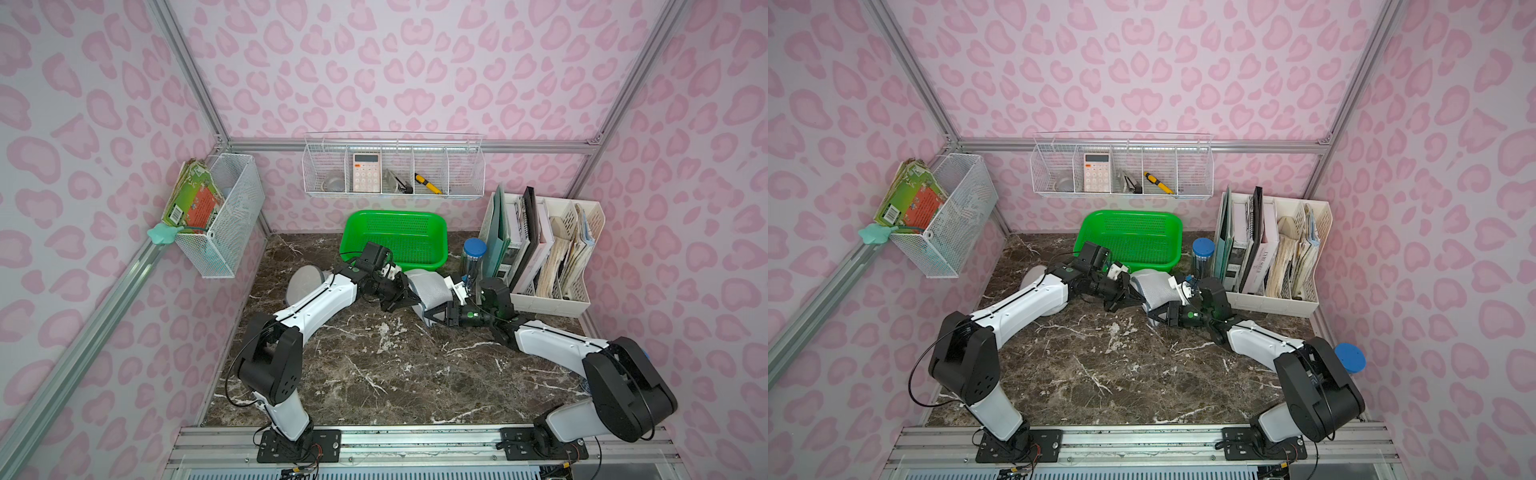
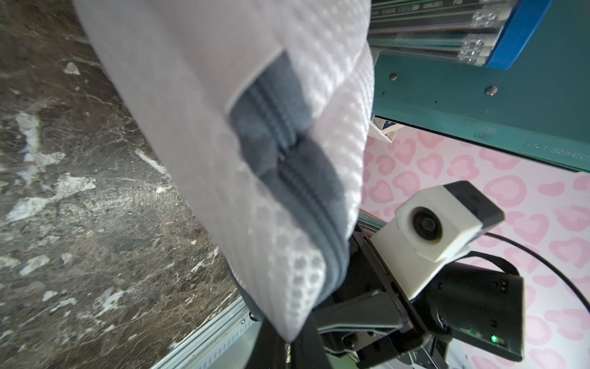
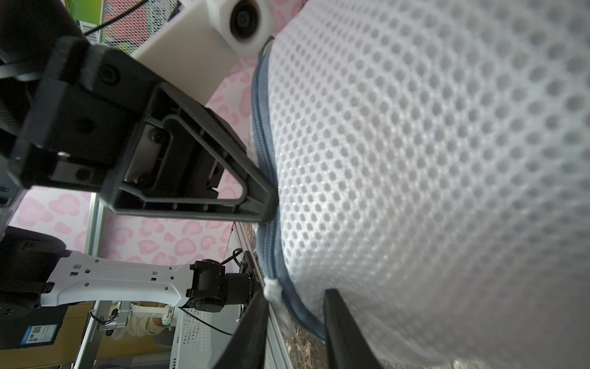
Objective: Turn the laundry bag inside out
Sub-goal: Zip the zipper on the laundry bag.
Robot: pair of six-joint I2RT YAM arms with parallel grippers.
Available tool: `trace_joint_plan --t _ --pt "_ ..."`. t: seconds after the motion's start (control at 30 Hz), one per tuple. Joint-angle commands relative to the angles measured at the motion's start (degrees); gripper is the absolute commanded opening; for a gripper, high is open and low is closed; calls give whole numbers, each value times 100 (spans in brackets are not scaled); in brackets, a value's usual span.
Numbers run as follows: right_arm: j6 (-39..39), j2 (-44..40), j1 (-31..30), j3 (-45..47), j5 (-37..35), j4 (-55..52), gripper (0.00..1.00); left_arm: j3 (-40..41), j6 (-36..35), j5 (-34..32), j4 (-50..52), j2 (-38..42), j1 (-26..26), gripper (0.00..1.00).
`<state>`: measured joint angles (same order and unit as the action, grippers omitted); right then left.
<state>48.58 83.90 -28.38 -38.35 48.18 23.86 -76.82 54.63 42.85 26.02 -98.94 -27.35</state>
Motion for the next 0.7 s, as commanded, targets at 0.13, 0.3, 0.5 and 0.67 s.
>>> trace_joint_plan --t 0.13,0.3,0.5,0.67 --pt "214 -182 56 134 164 389 27 -61 -179 75 33 -82 -7 0" --pt "166 -361 138 238 141 185 27 -119 -242 30 133 -100 -5 0" --pt "116 -541 173 288 199 -57 30 -182 -319 68 164 -110 -7 0" --pt "202 -470 173 307 361 -9 30 -210 -372 101 154 -109 -7 0"
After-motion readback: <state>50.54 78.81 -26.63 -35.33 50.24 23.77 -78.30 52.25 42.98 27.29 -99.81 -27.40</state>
